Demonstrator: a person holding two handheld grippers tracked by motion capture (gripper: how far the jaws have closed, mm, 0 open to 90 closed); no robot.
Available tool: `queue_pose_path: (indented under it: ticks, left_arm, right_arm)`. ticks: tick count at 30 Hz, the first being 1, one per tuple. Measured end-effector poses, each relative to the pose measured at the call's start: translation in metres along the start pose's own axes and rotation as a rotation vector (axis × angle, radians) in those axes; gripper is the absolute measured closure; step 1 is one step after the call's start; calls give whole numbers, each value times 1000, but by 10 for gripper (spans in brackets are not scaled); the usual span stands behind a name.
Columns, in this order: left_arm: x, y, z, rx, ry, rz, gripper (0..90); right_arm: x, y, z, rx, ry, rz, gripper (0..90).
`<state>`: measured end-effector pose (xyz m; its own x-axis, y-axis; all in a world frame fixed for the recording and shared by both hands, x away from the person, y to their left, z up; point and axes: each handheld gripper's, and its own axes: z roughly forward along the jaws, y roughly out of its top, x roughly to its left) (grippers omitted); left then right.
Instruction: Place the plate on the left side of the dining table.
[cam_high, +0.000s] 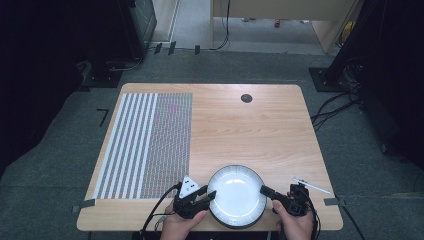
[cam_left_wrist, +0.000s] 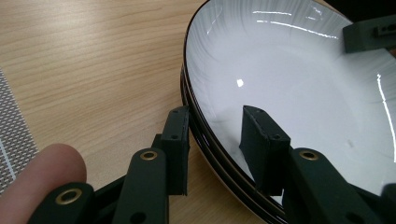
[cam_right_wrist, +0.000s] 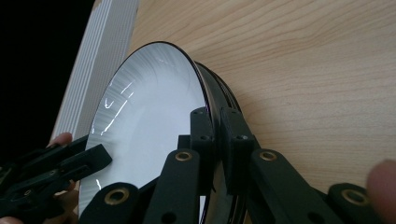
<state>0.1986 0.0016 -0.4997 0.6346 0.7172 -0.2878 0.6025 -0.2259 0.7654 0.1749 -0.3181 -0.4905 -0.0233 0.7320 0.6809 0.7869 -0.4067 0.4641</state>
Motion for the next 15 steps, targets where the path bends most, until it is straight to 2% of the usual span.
queue_pose_path:
  ticks: [1, 4, 10, 15]
  left_arm:
    - [1, 1, -1, -3, -8, -5, 632]
    - [4, 3, -3, -10, -29, -31, 633]
    - [7, 6, -8, -30, -49, -59, 650]
    - [12, 12, -17, -52, -68, -86, 683]
  right_arm:
    - [-1, -1, 1, 4, 5, 11, 852]
    - [-7, -3, 7, 29, 56, 84, 852]
    - [-8, -4, 7, 14, 91, 85, 849]
    - [3, -6, 2, -15, 103, 61, 849]
